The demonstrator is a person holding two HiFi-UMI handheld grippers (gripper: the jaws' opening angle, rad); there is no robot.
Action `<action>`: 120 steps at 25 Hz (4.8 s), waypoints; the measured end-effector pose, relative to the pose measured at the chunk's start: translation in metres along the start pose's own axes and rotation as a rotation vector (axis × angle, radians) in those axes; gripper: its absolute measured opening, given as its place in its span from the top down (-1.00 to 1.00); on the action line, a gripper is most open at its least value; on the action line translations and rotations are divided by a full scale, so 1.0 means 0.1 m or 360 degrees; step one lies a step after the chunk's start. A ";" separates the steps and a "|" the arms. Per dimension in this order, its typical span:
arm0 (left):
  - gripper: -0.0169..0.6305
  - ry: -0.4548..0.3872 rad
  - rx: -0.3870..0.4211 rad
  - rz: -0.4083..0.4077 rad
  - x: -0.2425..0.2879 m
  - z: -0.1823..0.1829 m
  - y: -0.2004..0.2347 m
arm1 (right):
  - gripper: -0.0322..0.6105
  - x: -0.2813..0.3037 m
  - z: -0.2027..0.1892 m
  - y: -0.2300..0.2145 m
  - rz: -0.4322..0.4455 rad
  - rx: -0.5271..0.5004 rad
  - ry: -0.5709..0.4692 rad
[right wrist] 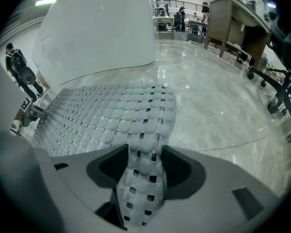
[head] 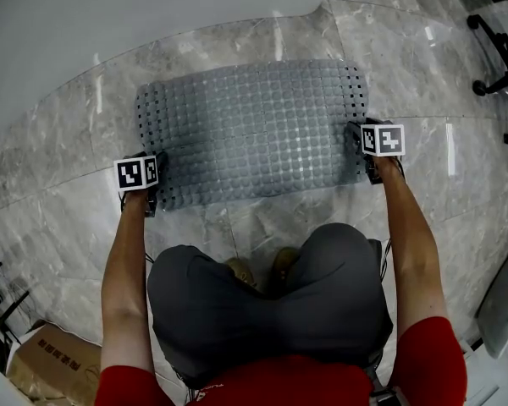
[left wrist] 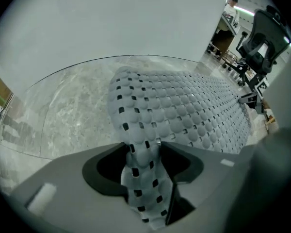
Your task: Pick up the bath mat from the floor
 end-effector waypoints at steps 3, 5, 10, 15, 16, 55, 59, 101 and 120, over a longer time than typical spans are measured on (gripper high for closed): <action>0.43 -0.0002 0.0085 0.0000 0.01 0.02 -0.10 | 0.41 -0.03 0.04 0.11 0.0032 -0.0045 0.0009; 0.51 -0.0013 0.0113 -0.0001 0.00 0.03 -0.14 | 0.58 -0.08 0.06 0.16 0.0050 -0.0054 -0.0004; 0.70 -0.0082 0.0134 -0.0037 -0.05 0.02 -0.22 | 0.76 -0.26 0.11 0.26 0.0126 -0.0057 -0.0091; 0.77 -0.0218 0.0154 -0.0109 -0.20 0.02 -0.31 | 0.78 -0.56 0.15 0.35 0.0227 -0.0016 -0.0240; 0.77 -0.0241 0.0164 -0.0126 -0.24 0.02 -0.33 | 0.78 -0.62 0.16 0.36 0.0241 -0.0014 -0.0264; 0.81 -0.1342 0.0384 -0.0294 -2.88 0.86 -1.18 | 0.78 -3.27 1.22 0.73 0.0536 0.0173 -0.1265; 0.82 -0.1376 0.0386 -0.0293 -3.14 0.95 -1.28 | 0.79 -3.61 1.37 0.72 0.0566 0.0164 -0.1336; 0.82 -0.1553 0.0410 -0.0304 -3.00 0.92 -1.22 | 0.79 -3.30 1.26 0.75 0.0678 0.0375 -0.1592; 0.83 -0.1674 0.0469 -0.0360 -3.69 0.92 -1.51 | 0.79 -4.18 1.32 0.60 0.0685 0.0315 -0.1742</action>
Point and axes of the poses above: the fingertips, and each gripper's own axes: x forward along the fingers, y to its left, z out of its top, the point moved 6 cm from there along -x, backward along the fingers, and after that the axes turned 10 degrees about -z, right-handed, at the moved point
